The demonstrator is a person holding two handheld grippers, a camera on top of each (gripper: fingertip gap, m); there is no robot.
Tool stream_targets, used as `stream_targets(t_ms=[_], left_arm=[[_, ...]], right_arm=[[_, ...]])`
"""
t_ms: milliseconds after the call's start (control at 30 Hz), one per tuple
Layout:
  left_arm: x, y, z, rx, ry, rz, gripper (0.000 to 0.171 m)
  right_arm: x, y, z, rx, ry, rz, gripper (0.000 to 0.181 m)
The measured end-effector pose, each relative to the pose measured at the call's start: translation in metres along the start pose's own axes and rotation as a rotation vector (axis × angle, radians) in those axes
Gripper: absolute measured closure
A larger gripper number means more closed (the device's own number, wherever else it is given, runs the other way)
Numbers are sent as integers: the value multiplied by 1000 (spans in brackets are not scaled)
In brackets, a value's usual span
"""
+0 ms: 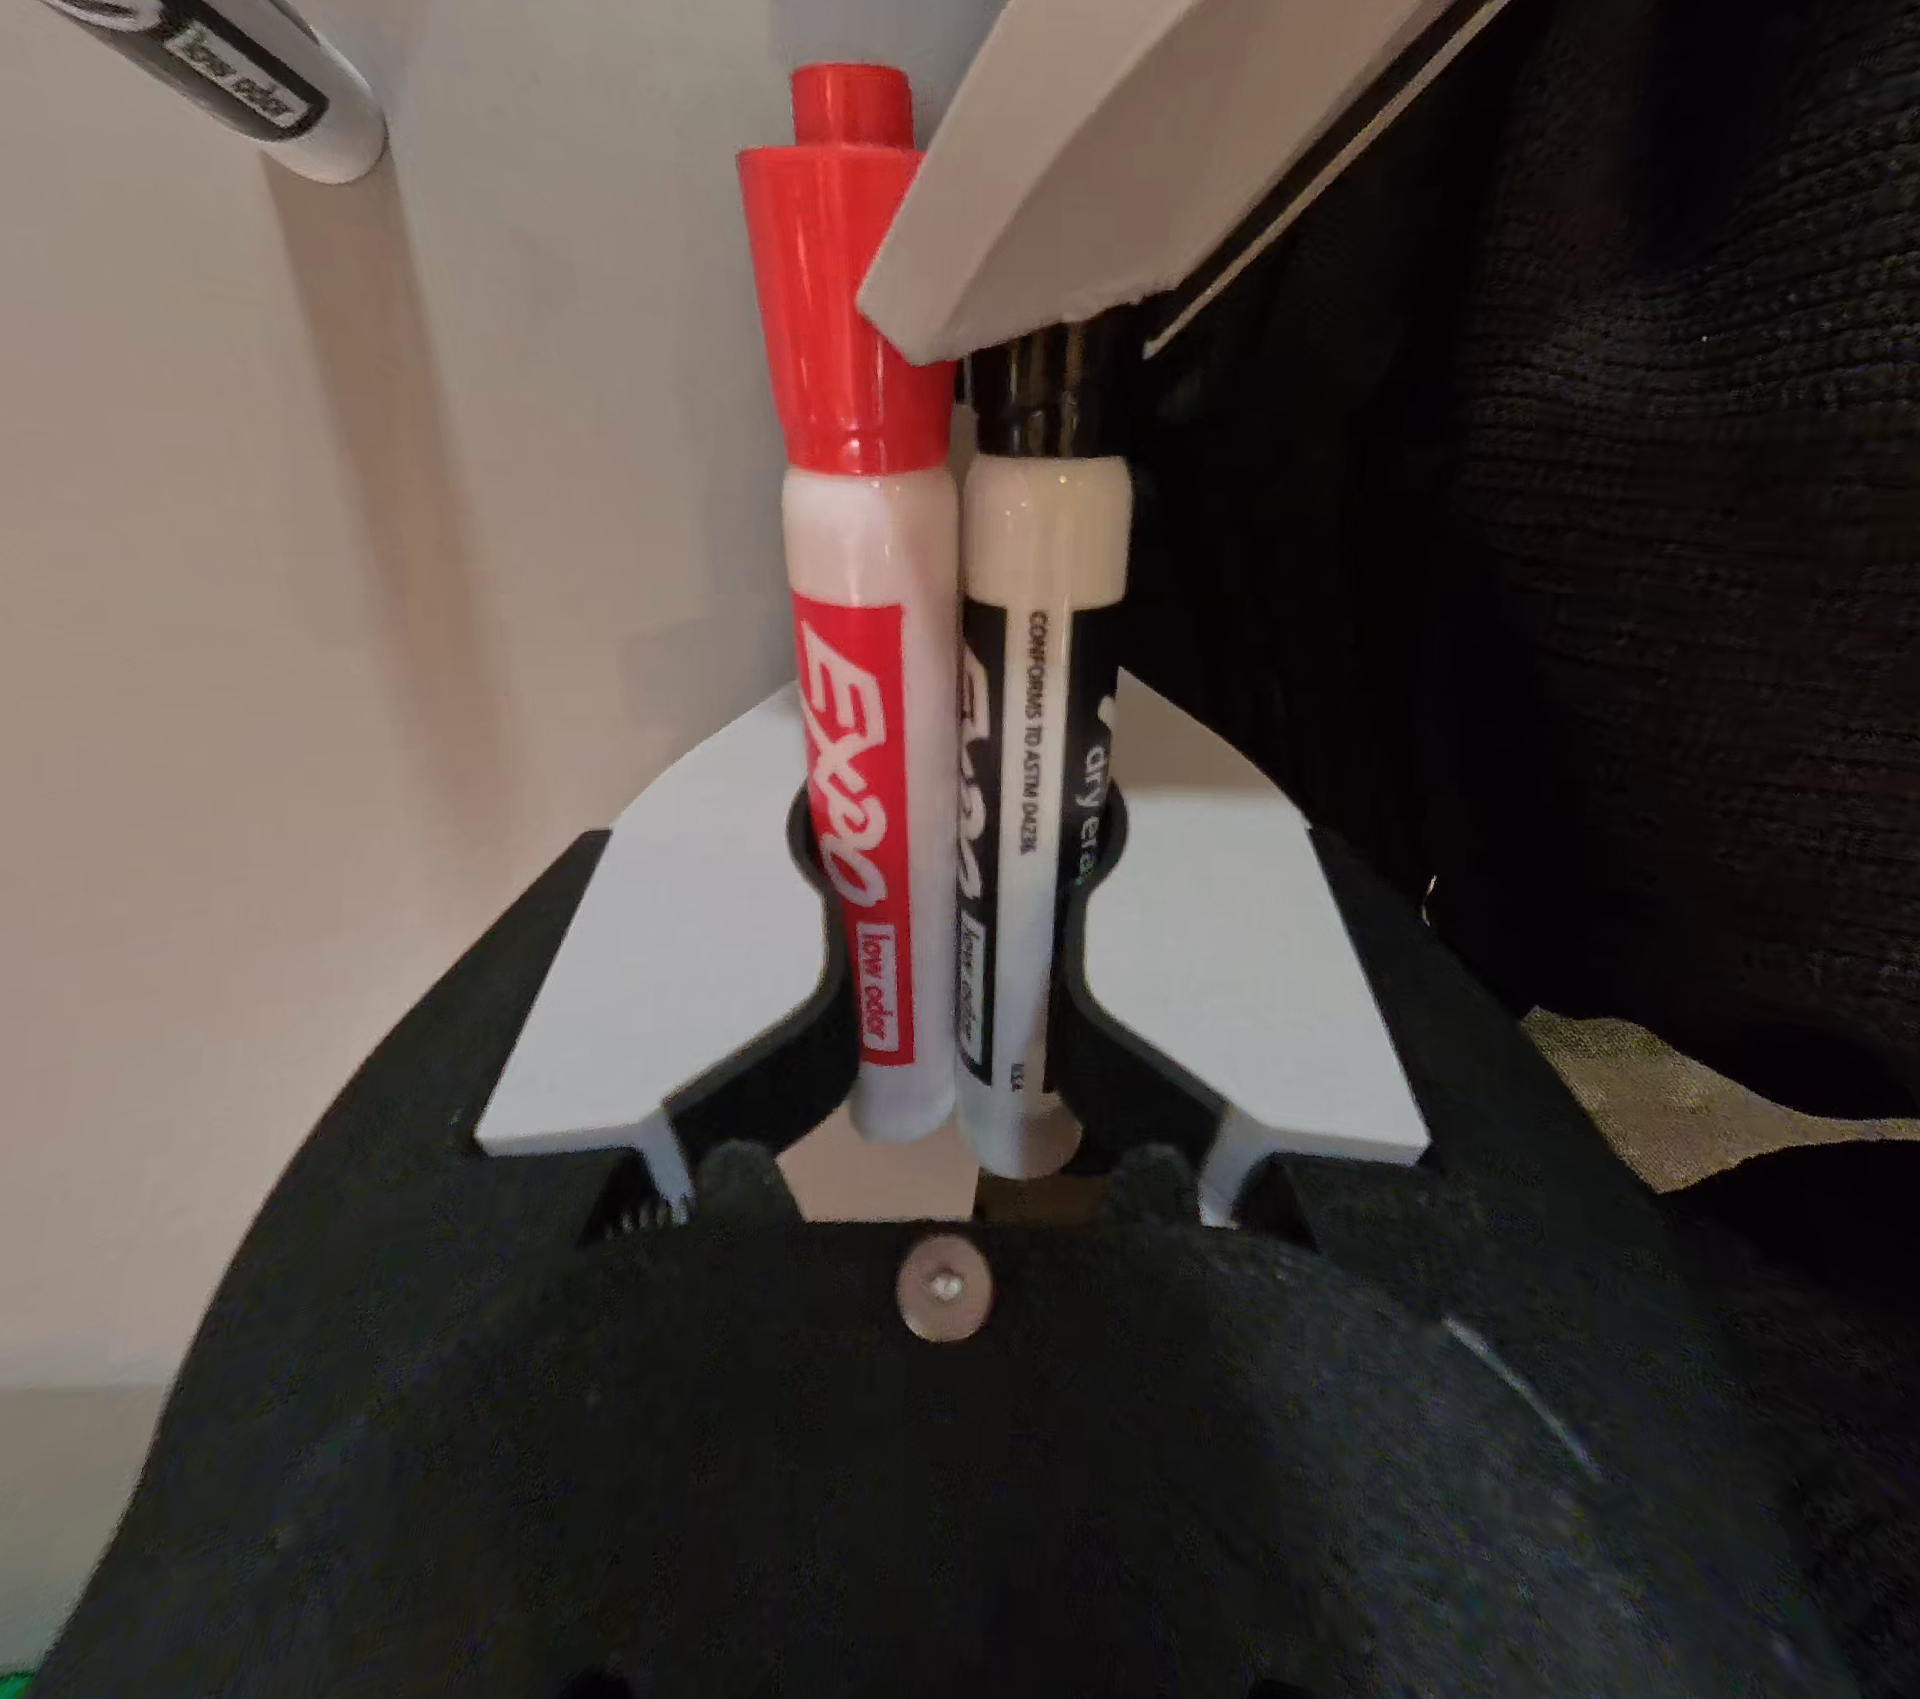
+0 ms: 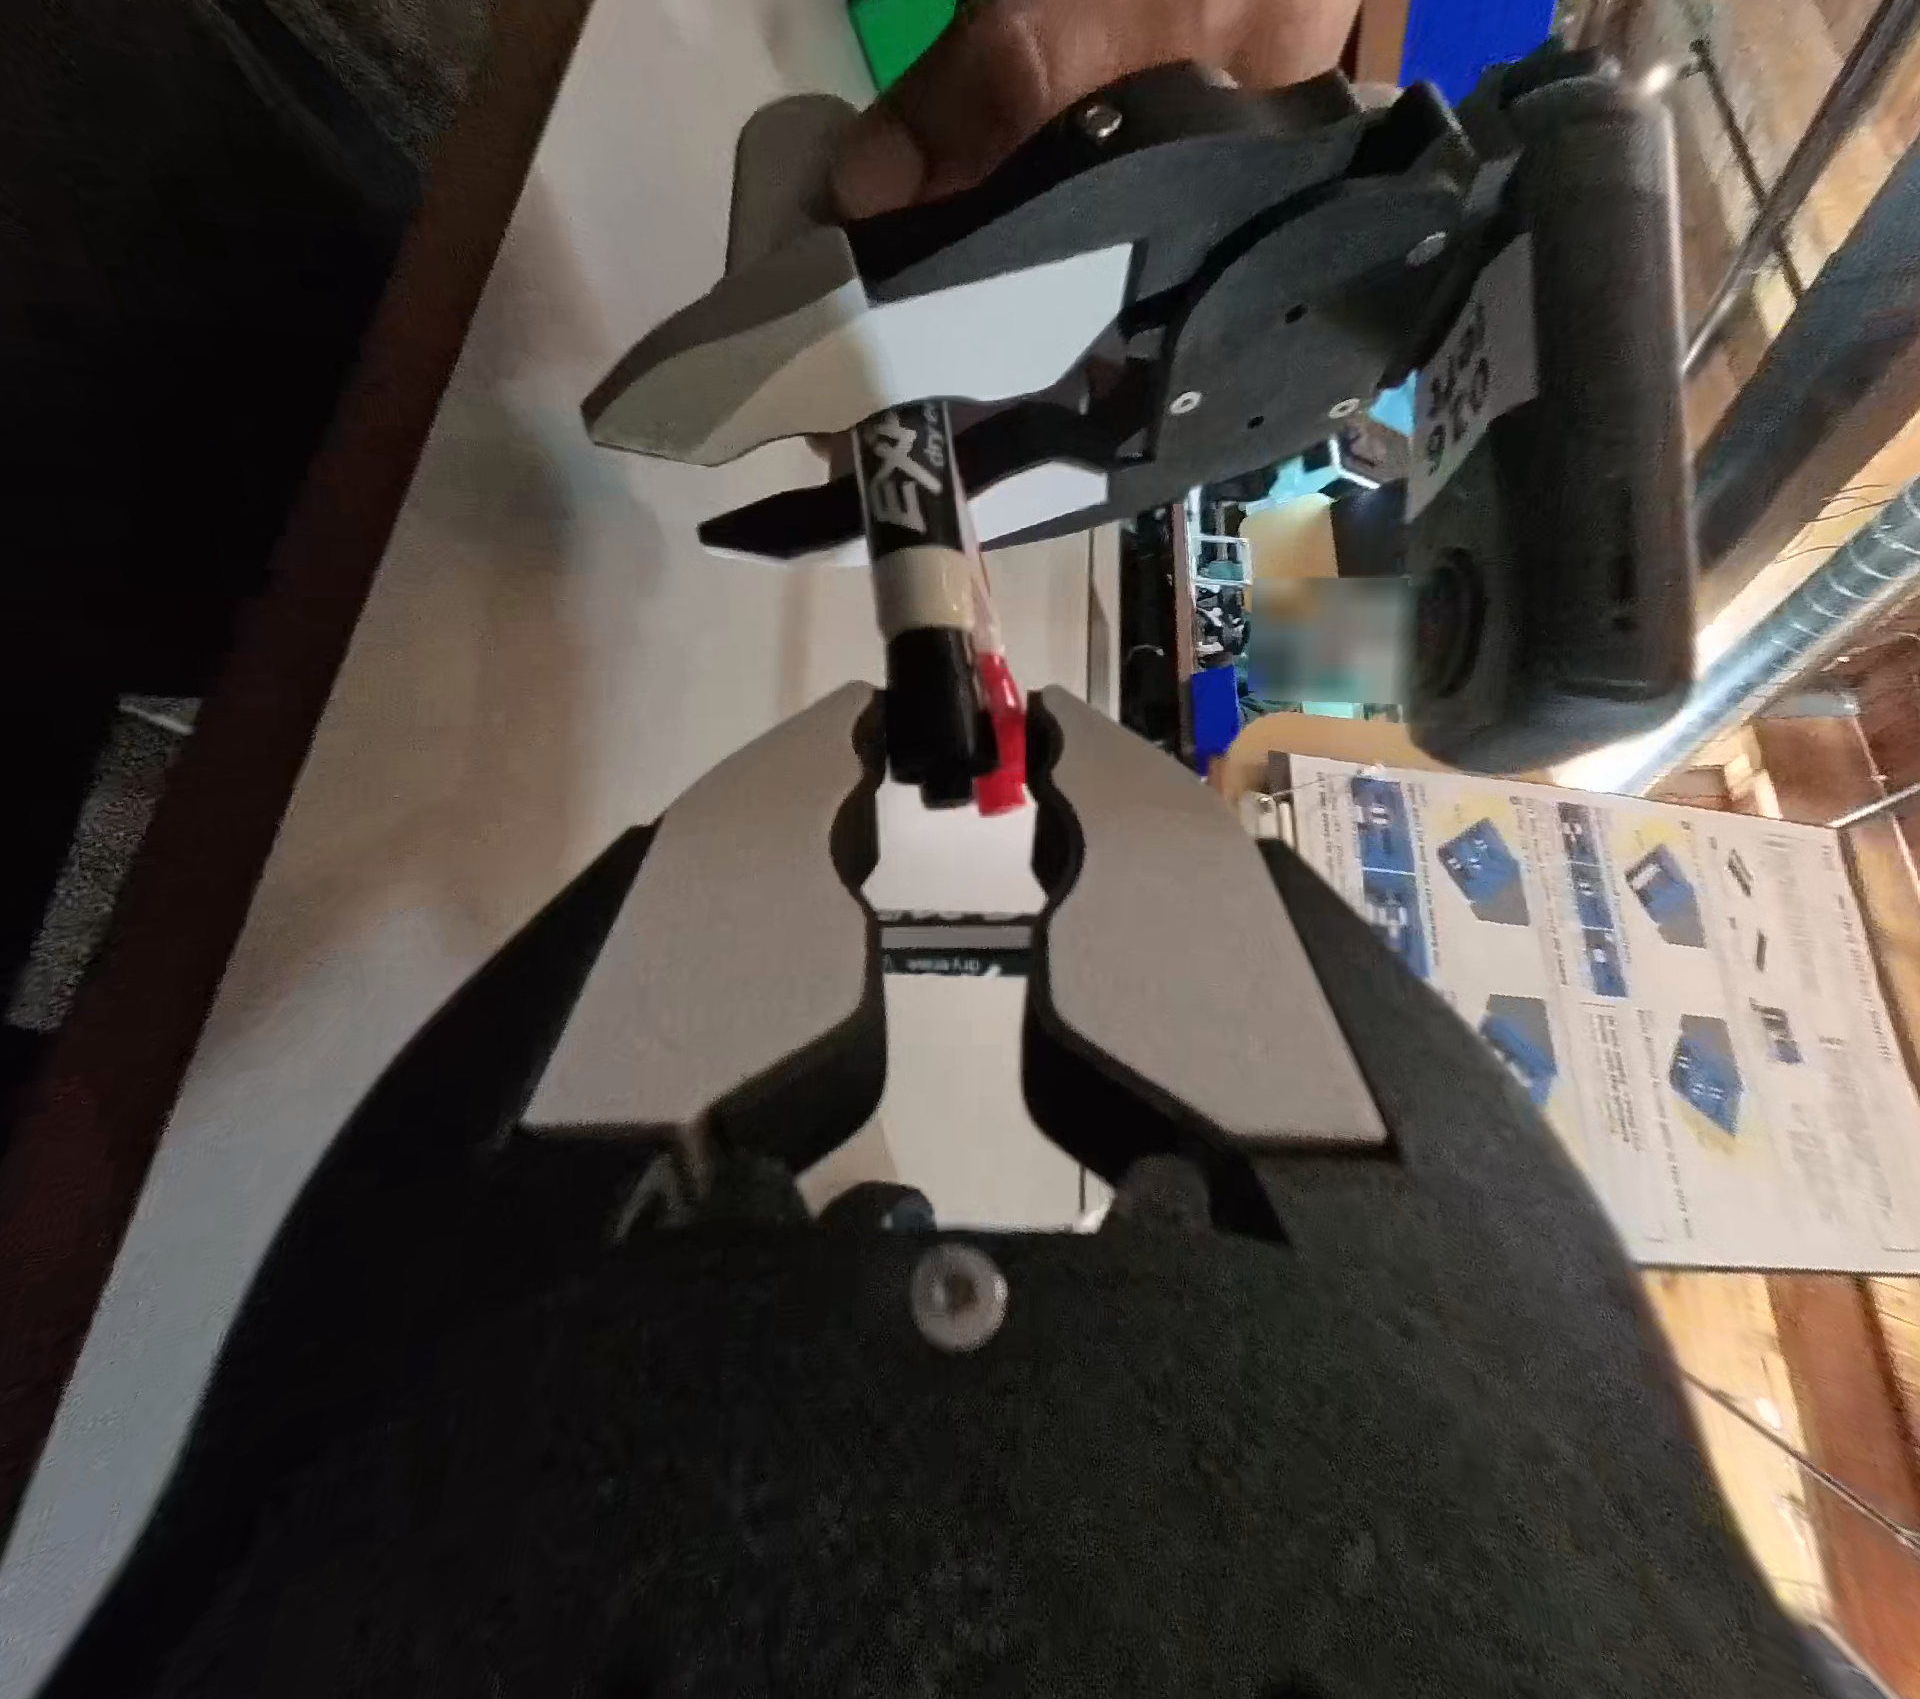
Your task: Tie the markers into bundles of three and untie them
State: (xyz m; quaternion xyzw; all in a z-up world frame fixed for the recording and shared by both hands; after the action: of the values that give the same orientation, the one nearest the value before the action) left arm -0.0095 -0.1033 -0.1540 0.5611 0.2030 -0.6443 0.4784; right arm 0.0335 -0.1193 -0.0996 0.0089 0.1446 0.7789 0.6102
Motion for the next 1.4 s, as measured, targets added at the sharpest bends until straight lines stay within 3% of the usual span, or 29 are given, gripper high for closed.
stream_targets(t_ms=[733,867,967,1067,1200,1400], left_arm=[[-11,-18,-23,-45,100,-1,127],[-14,-30,-35,-86,130,7,128],[-12,-35,-40,-98,142,2,127],[-8,-35,-40,-100,139,-1,127],[-1,-40,-34,-116,117,-3,127],[1,-44,-28,-138,119,-8,128]], right_arm=[[-3,-22,19,153,-78,-26,154],[-10,-35,51,354,-222,-28,158],[-13,-61,68,558,-307,-96,150],[-10,-82,67,783,-290,-154,140],[1,-87,63,1069,-197,-130,134],[16,-89,55,1238,-104,-110,128]])
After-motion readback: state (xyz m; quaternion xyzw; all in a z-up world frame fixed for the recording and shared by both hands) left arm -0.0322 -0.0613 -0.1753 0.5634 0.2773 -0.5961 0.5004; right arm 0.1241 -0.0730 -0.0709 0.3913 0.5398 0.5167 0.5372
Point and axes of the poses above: each gripper's, where its closed fingertips meet, x out along the fingers, y out of its top, z = x × y across the jaws, the point moved 1 cm from there along -x, back along the fingers, and after that the axes turned 5 degrees about -y, right-handed, at the moved point
